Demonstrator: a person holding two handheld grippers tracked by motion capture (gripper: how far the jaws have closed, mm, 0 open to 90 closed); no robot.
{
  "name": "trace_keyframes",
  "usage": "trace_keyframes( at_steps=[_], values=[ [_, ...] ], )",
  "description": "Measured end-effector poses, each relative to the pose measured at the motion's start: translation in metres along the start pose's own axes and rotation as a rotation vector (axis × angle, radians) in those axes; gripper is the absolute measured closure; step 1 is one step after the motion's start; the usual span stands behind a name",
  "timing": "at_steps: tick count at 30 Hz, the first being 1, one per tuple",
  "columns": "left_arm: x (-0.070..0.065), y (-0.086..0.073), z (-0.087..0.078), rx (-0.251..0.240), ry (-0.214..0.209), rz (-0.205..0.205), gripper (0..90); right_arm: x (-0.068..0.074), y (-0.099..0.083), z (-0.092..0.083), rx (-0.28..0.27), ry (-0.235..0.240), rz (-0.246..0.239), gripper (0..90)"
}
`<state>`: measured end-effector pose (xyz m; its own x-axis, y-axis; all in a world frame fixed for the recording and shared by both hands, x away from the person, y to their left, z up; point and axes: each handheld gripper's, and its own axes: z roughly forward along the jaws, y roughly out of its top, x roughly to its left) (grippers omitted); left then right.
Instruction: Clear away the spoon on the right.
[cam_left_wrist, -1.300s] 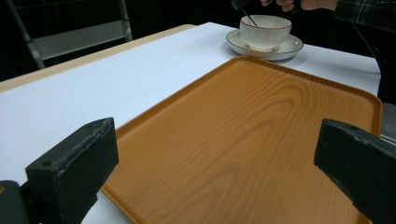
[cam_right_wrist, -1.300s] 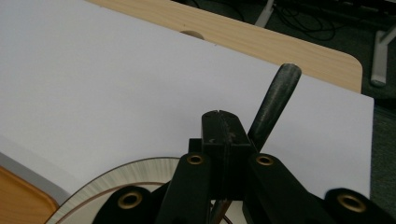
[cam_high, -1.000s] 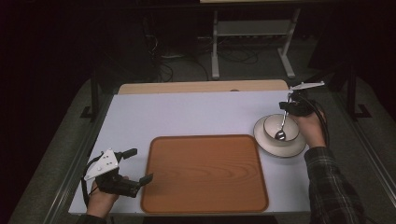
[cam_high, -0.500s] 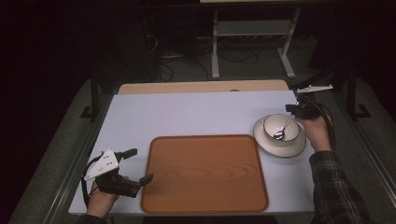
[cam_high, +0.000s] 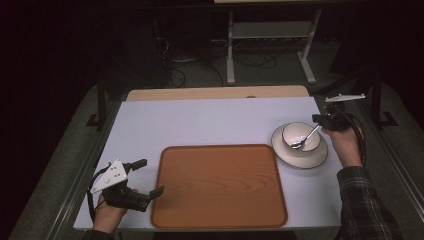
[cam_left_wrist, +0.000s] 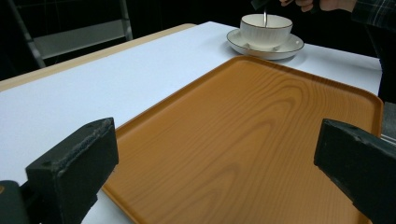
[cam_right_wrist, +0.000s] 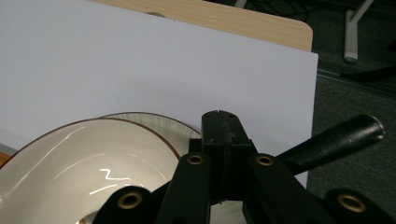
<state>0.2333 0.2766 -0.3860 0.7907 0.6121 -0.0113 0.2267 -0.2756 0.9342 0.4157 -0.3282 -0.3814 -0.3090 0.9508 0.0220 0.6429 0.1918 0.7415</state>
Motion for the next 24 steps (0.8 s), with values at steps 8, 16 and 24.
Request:
trace_keyframes(
  at_steps=[8, 16, 24],
  values=[
    [0.0, 0.0, 0.0, 0.0, -0.001, 0.002, 0.0, -0.004, -0.008, -0.009, 0.008, -0.01, 0.004, 89.5],
    [0.0, 0.0, 0.0, 0.001, 0.001, 0.0, 0.0, -0.007, -0.017, -0.017, -0.004, -0.015, 0.013, 89.4],
    [0.0, 0.0, 0.0, -0.003, 0.004, -0.004, 0.0, -0.001, -0.014, -0.037, -0.125, 0.027, 0.029, 56.3]
  ],
)
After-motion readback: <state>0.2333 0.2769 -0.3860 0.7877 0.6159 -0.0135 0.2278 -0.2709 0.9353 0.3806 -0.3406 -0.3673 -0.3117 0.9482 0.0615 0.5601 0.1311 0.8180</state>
